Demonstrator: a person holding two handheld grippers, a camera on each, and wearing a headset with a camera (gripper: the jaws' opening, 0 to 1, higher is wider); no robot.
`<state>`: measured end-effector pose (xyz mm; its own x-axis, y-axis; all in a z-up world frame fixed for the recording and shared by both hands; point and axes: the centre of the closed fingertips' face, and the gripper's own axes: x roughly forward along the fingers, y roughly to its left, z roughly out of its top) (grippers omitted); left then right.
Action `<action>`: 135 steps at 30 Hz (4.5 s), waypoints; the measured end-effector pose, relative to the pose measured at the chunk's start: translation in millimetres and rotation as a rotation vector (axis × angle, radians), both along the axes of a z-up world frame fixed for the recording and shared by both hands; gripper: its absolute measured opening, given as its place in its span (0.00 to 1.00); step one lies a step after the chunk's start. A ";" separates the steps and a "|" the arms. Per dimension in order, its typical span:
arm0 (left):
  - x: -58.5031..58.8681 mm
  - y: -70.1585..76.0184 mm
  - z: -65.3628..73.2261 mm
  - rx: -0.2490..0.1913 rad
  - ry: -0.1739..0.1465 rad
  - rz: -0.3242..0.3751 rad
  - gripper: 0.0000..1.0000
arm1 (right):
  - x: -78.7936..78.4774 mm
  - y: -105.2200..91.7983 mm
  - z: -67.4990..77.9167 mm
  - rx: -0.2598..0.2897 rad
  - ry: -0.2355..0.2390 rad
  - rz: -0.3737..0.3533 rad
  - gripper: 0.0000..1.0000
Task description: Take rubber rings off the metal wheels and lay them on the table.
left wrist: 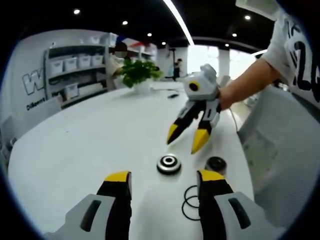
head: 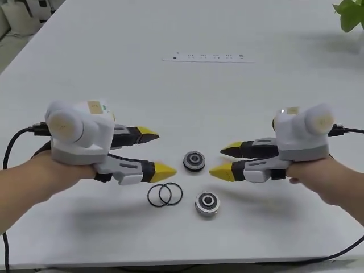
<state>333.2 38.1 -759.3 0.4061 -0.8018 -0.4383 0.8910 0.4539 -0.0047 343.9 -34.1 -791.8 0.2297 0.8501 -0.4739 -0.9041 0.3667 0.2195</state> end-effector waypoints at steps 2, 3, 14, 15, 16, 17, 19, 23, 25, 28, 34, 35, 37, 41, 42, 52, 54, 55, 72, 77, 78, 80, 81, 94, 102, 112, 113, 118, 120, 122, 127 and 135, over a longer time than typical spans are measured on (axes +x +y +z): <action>0.1 -3.2 -1.3 0.001 0.002 -0.005 0.53 | -0.4 2.0 -0.6 -0.002 -0.004 0.007 0.37; 0.1 -4.8 -1.8 0.000 0.003 -0.008 0.53 | -0.5 2.8 -0.4 0.000 -0.005 0.009 0.37; 3.0 -18.2 -8.8 0.009 0.015 -0.034 0.49 | -1.5 10.2 -3.8 -0.005 -0.019 0.037 0.34; 3.4 -19.2 -9.3 0.011 0.016 -0.036 0.49 | -1.4 10.8 -3.8 -0.004 -0.019 0.037 0.34; 3.9 -20.6 -9.8 0.011 0.017 -0.038 0.49 | -1.1 11.5 -3.8 -0.004 -0.020 0.039 0.34; 4.1 -21.5 -9.9 0.010 0.018 -0.039 0.48 | -0.7 11.9 -4.0 -0.004 -0.021 0.039 0.34; 4.9 -24.1 -11.0 0.011 0.020 -0.043 0.47 | 0.1 12.7 -4.5 -0.003 -0.022 0.041 0.34; 6.4 -28.6 -13.7 0.015 0.022 -0.051 0.44 | 0.0 15.3 -4.6 0.000 -0.021 0.047 0.33; 7.3 -31.0 -14.8 0.016 0.023 -0.054 0.43 | -0.5 15.8 -5.1 0.000 -0.019 0.049 0.33; 8.6 -34.6 -16.7 0.020 0.024 -0.058 0.40 | -0.9 15.6 -5.8 0.000 -0.017 0.049 0.32; 10.7 -43.5 -19.2 0.015 0.029 -0.062 0.34 | -1.7 13.4 -6.6 -0.001 -0.011 0.047 0.32; 10.6 -44.8 -19.4 0.015 0.029 -0.065 0.34 | -1.6 12.8 -6.9 -0.003 -0.011 0.048 0.32; 11.3 -47.0 -20.0 0.018 0.026 -0.072 0.32 | -0.1 11.2 -7.2 -0.006 -0.010 0.047 0.32; 15.1 -48.1 -22.4 0.018 0.030 -0.062 0.28 | 0.8 10.0 -8.0 -0.008 -0.009 0.045 0.32; 15.3 -48.4 -23.3 0.020 0.031 -0.062 0.27 | 0.7 10.1 -8.0 -0.007 -0.009 0.045 0.32; 20.8 -48.2 -30.0 0.034 0.026 -0.055 0.19 | 1.2 11.2 -9.9 -0.007 -0.003 0.046 0.32; 20.4 -49.0 -29.9 0.037 0.019 -0.059 0.19 | 2.1 11.0 -10.2 -0.008 -0.004 0.046 0.32; 20.1 -49.1 -30.0 0.039 0.016 -0.059 0.18 | 2.3 11.1 -10.0 -0.007 -0.004 0.045 0.32; 14.1 -48.6 -29.7 0.064 -0.003 -0.065 0.14 | 2.6 17.8 -10.0 -0.010 -0.022 0.057 0.32; 15.5 -48.7 -29.8 0.069 -0.004 -0.054 0.13 | 2.3 24.1 -12.2 -0.016 -0.026 0.065 0.31; 15.6 -48.9 -30.0 0.069 -0.004 -0.052 0.13 | 2.6 24.9 -12.5 -0.018 -0.029 0.064 0.31; 16.3 -49.1 -30.0 0.068 -0.001 -0.048 0.13 | 3.2 27.2 -12.3 -0.018 -0.037 0.064 0.30; 16.6 -49.1 -30.0 0.068 -0.001 -0.046 0.13 | 3.3 28.1 -12.0 -0.018 -0.040 0.063 0.30; 18.5 -51.1 -30.6 0.064 0.005 -0.029 0.13 | 0.3 35.7 -9.5 -0.025 -0.064 0.061 0.25; 19.1 -50.8 -31.0 0.060 0.006 -0.023 0.13 | -0.2 35.2 -8.6 -0.024 -0.068 0.069 0.24; 20.0 -49.9 -32.1 0.058 0.008 -0.018 0.13 | -0.7 26.4 -12.6 -0.029 -0.047 0.067 0.19; 20.3 -49.9 -32.1 0.058 0.007 -0.017 0.13 | -0.8 26.1 -12.5 -0.031 -0.047 0.067 0.18; 20.5 -49.3 -32.6 0.058 0.007 -0.014 0.13 | -1.2 25.5 -12.2 -0.033 -0.045 0.066 0.17; 20.6 -49.2 -32.8 0.058 0.008 -0.013 0.13 | -1.3 25.0 -12.1 -0.035 -0.044 0.066 0.17; 20.6 -49.1 -32.9 0.058 0.009 -0.012 0.13 | -0.3 23.7 -12.7 -0.036 -0.042 0.065 0.16; 20.8 -49.0 -33.3 0.058 0.009 -0.009 0.13 | -1.2 20.9 -12.8 -0.037 -0.034 0.066 0.12; 20.6 -48.9 -33.5 0.062 0.007 -0.009 0.13 | -2.9 19.1 -12.0 -0.028 -0.010 0.060 0.05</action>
<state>353.8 -10.9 -792.8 0.3956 -0.7769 -0.4899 0.8952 0.4453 0.0167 340.9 -15.0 -803.8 0.1837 0.8487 -0.4959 -0.9267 0.3178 0.2006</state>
